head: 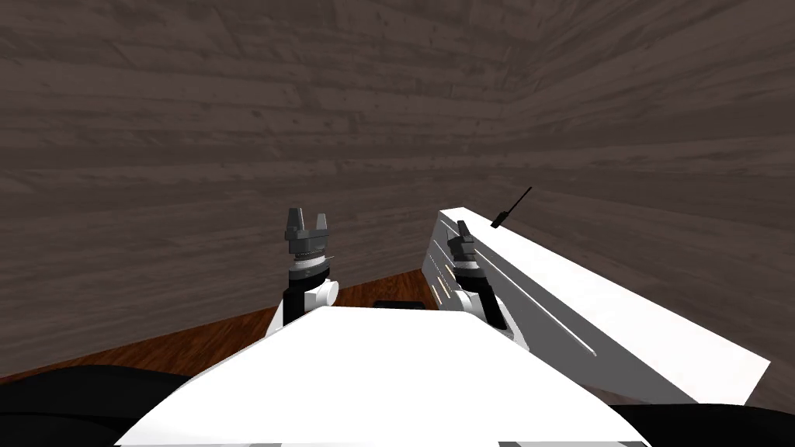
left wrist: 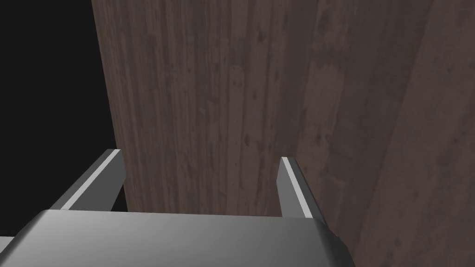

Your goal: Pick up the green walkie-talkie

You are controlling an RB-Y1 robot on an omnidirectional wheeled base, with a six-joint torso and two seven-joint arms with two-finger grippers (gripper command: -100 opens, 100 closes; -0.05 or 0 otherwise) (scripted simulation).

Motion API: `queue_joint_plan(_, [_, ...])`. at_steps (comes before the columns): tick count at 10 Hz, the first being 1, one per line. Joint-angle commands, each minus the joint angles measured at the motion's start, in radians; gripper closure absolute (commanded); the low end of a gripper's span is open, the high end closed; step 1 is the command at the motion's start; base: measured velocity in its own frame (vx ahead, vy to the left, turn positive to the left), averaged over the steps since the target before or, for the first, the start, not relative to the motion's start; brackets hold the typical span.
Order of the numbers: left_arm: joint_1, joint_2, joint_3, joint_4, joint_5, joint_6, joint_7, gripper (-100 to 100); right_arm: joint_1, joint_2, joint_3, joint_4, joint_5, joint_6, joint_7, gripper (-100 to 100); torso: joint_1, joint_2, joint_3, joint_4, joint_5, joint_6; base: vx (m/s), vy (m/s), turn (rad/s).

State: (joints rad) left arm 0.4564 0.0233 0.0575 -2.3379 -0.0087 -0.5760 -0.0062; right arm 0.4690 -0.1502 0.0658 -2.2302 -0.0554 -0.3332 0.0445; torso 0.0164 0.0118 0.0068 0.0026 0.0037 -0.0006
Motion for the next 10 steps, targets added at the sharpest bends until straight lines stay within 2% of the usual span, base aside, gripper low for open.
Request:
queue_joint_plan(1, [0.0, 0.0, 0.0, 0.0, 0.0, 0.0, 0.0, 0, -0.027, -0.046, 0.007, 0.05, 0.014, 0.022, 0.023, -100, 0.0, 0.0, 0.0, 0.0, 0.0, 0.0, -0.17, 0.234, 0.199])
queue_joint_plan(2, [0.0, 0.0, 0.0, 0.0, 0.0, 0.0, 0.0, 0, -0.049, -0.073, 0.016, 0.077, 0.027, 0.035, 0.038, -100, -0.001, 0.0, 0.0, 0.0, 0.0, 0.0, -0.144, 0.22, 0.187])
queue_joint_plan(3, [0.0, 0.0, 0.0, 0.0, 0.0, 0.0, 0.0, 0, -0.049, -0.073, 0.016, 0.093, 0.027, 0.035, 0.038, -100, -0.002, -0.001, 0.0, 0.0, 0.0, 0.0, -0.095, 0.144, 0.071])
queue_joint_plan(5, [0.0, 0.0, 0.0, 0.0, 0.0, 0.0, 0.0, 0, -0.102, -0.13, 0.036, 0.169, 0.057, 0.067, 0.064, -100, -0.007, -0.004, -0.002, -0.001, -0.002, 0.0, -0.128, 0.174, 0.219])
queue_joint_plan(6, [0.0, 0.0, 0.0, 0.0, 0.0, 0.0, 0.0, 0, -0.102, -0.13, 0.036, 0.186, 0.057, 0.067, 0.064, -100, -0.005, -0.001, -0.001, 0.0, -0.001, 0.0, -0.103, 0.162, 0.068])
queue_joint_plan(7, [0.0, 0.0, 0.0, 0.0, 0.0, 0.0, 0.0, 0, -0.133, -0.161, 0.048, 0.224, 0.074, 0.086, 0.076, -100, -0.007, -0.003, -0.001, 0.0, -0.001, 0.001, -0.095, 0.163, 0.152])
queue_joint_plan(8, [0.0, 0.0, 0.0, 0.0, 0.0, 0.0, 0.0, 0, -0.133, -0.161, 0.048, 0.239, 0.074, 0.086, 0.076, -100, -0.007, -0.003, -0.002, -0.001, -0.001, 0.0, -0.082, 0.115, 0.079])
queue_joint_plan(9, [0.0, 0.0, 0.0, 0.0, 0.0, 0.0, 0.0, 0, -0.166, -0.193, 0.06, 0.27, 0.092, 0.108, 0.086, -100, -0.01, -0.004, -0.002, -0.001, -0.002, 0.001, -0.066, 0.125, 0.206])
queue_joint_plan(10, [0.0, 0.0, 0.0, 0.0, 0.0, 0.0, 0.0, 0, -0.166, -0.193, 0.06, 0.294, 0.092, 0.108, 0.086, -100, -0.01, -0.005, -0.003, -0.001, -0.002, 0.0, -0.075, 0.103, 0.081])
